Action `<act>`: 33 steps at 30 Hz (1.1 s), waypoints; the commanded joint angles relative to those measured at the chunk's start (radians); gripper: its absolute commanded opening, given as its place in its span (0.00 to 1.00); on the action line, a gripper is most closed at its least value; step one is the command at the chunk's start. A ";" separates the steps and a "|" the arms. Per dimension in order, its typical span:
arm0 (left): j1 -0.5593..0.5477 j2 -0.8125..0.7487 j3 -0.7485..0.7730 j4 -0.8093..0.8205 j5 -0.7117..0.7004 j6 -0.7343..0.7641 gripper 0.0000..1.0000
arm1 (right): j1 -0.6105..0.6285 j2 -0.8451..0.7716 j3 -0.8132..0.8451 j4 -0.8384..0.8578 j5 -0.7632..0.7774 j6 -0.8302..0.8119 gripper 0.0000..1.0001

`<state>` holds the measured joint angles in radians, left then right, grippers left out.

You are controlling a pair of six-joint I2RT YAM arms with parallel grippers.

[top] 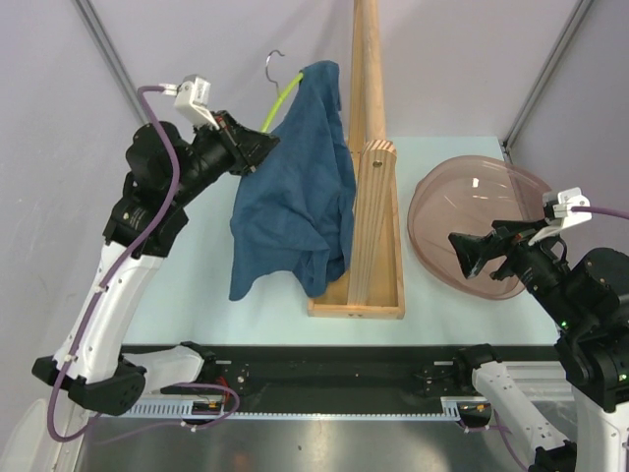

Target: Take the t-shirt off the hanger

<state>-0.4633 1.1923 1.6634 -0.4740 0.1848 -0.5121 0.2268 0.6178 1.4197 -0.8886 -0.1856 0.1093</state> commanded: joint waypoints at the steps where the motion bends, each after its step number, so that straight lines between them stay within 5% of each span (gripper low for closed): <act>1: 0.078 -0.088 -0.151 0.225 0.074 -0.150 0.00 | -0.003 0.002 -0.013 0.011 -0.017 0.030 1.00; 8: 0.176 -0.057 -0.405 0.556 0.412 -0.339 0.00 | -0.003 0.062 -0.034 -0.001 0.061 0.140 0.99; 19: 0.144 0.231 -0.450 0.890 0.761 -0.442 0.00 | 0.000 0.321 -0.094 0.248 0.023 0.357 0.98; 28: 0.048 0.406 -0.449 1.283 0.835 -0.549 0.00 | 0.011 0.438 -0.139 0.481 0.052 0.385 0.95; 33: 0.008 0.483 -0.416 1.333 0.823 -0.559 0.00 | 0.022 0.451 -0.171 0.627 -0.009 0.409 0.95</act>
<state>-0.4274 1.6508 1.1843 0.6460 0.9821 -1.0477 0.2356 1.0676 1.2602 -0.4644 -0.1486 0.4980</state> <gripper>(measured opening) 0.195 0.957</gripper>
